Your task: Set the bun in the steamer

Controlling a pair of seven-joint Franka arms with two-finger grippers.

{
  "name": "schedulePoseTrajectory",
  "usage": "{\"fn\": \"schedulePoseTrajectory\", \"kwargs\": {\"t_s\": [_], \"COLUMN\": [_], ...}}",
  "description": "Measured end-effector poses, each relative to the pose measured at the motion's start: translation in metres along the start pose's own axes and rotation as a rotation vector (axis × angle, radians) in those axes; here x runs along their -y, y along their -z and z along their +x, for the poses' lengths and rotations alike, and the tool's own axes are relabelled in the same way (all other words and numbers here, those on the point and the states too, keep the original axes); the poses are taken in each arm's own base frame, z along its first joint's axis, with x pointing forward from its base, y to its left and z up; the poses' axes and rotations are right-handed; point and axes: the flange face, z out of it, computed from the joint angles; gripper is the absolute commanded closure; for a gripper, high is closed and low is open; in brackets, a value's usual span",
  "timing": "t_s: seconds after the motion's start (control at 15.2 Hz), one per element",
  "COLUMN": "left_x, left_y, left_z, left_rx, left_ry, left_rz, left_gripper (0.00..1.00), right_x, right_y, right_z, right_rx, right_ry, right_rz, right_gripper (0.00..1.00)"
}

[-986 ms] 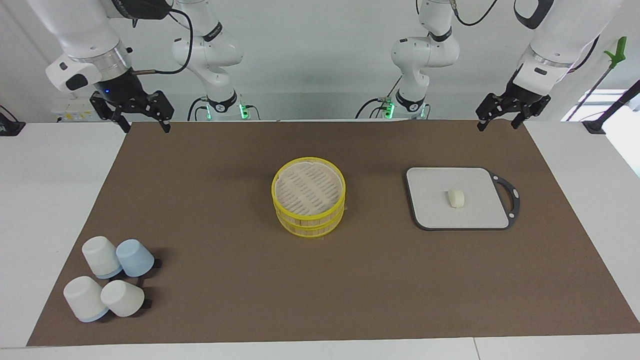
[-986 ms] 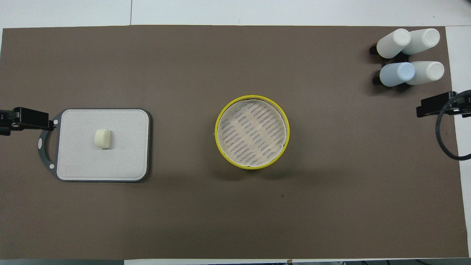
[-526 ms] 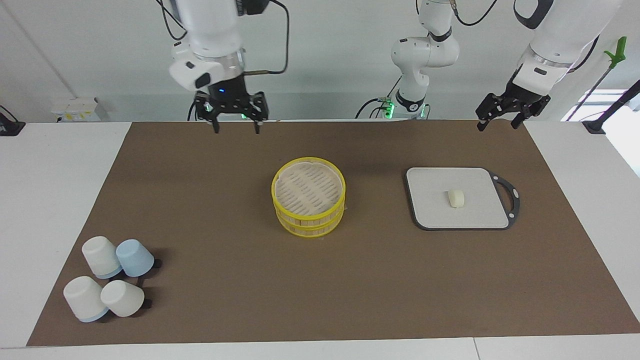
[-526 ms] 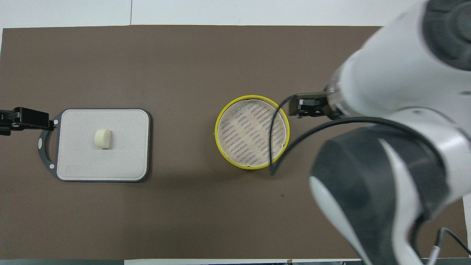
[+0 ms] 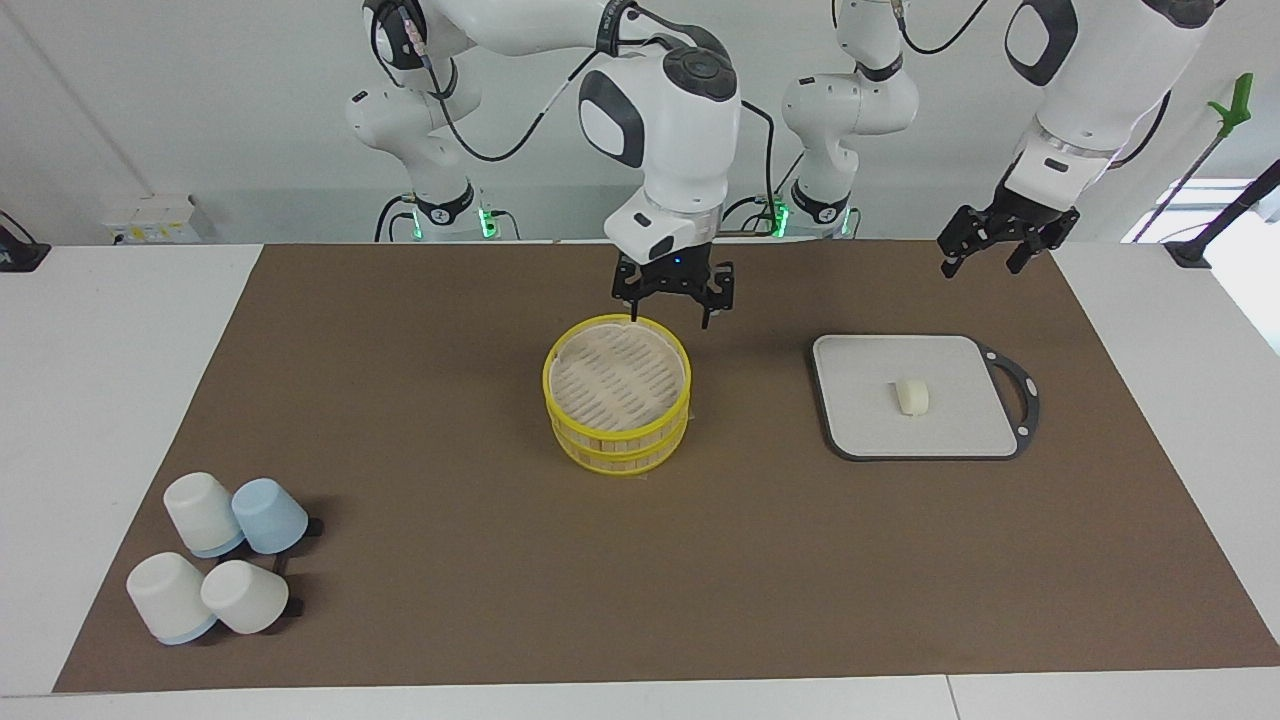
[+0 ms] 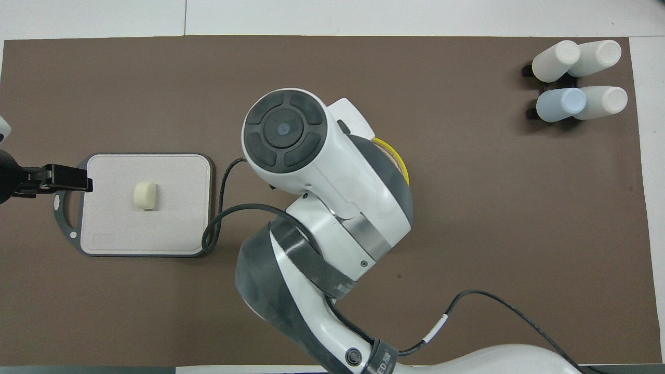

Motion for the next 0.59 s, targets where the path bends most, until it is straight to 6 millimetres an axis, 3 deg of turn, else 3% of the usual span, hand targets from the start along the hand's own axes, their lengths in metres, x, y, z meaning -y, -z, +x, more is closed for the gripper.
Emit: {"fn": "schedulePoseTrajectory", "kwargs": {"t_s": [0.2, 0.39, 0.59], "left_x": [0.001, 0.001, 0.003], "left_y": [-0.028, -0.07, -0.114], "left_z": [-0.002, -0.004, -0.012], "left_rx": [0.007, 0.008, 0.025], "left_ry": [-0.006, -0.018, -0.04], "left_rz": [0.0, 0.001, 0.002], "left_gripper": [0.0, 0.0, 0.0], "right_x": [0.019, 0.015, 0.007], "right_y": [-0.046, -0.101, -0.12], "right_z": [-0.004, -0.007, -0.018], "right_rx": [-0.024, -0.024, -0.004], "right_ry": [0.009, 0.01, 0.017], "right_rz": [0.034, 0.035, 0.013], "right_gripper": [0.0, 0.0, 0.0]}}
